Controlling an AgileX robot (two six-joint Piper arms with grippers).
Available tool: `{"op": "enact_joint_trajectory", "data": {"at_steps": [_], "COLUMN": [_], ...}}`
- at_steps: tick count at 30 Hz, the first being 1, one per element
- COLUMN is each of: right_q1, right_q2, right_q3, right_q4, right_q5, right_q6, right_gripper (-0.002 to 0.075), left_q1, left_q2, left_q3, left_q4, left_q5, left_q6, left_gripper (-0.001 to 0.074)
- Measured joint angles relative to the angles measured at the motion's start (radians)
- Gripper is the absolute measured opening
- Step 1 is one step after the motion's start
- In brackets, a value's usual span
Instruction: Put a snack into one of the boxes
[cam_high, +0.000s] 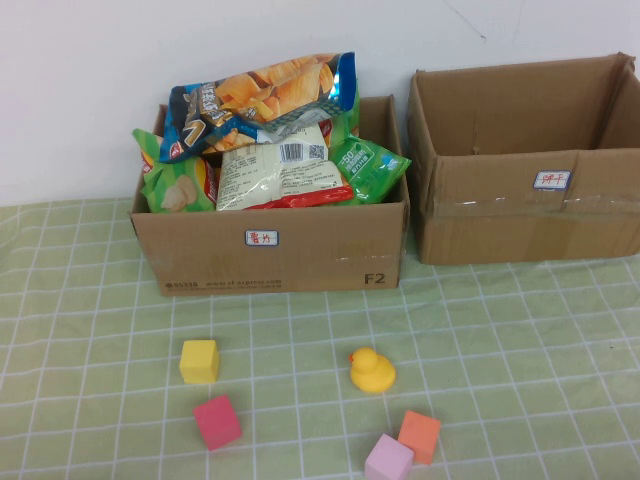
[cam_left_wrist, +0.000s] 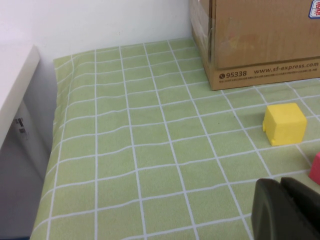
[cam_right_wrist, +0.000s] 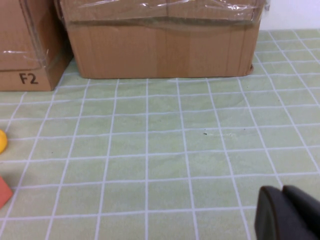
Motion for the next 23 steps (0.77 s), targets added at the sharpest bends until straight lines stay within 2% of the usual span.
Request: {"op": "enact_joint_trajectory", "data": {"at_steps": [23], "right_q1": [0.0], "right_q2": [0.0], "right_q3": [0.0], "right_q4": [-0.009], "right_q5": [-0.002], "right_q6": [0.009], "right_gripper": [-0.0002], "left_q1": [0.0], "left_q2": [0.0], "left_q3": [0.0], "left_q4": [0.0], "left_q5": [0.0], "left_q6": [0.004], "left_gripper": [-0.0002]}}
